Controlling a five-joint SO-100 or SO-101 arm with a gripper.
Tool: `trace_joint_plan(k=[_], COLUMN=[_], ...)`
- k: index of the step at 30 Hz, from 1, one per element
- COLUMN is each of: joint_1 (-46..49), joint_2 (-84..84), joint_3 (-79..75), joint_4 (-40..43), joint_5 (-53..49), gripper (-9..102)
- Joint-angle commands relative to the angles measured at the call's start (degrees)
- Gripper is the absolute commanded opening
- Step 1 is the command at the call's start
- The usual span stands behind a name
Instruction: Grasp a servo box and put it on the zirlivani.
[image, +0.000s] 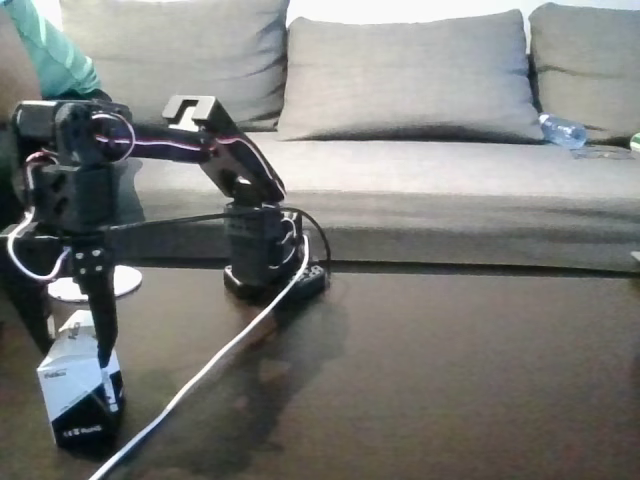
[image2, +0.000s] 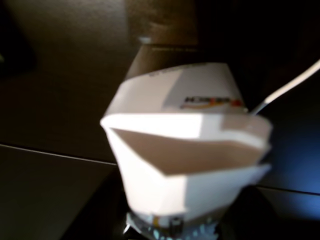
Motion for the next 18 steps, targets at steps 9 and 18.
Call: trace_joint_plan(k=[9, 18], joint_1=[3.5, 17.1], joint_2=[25.7, 42.2], joint_3=[17.8, 29.1], joint_4=[4.2, 4.1], joint_5=[6.4, 17.1], gripper=[8, 8])
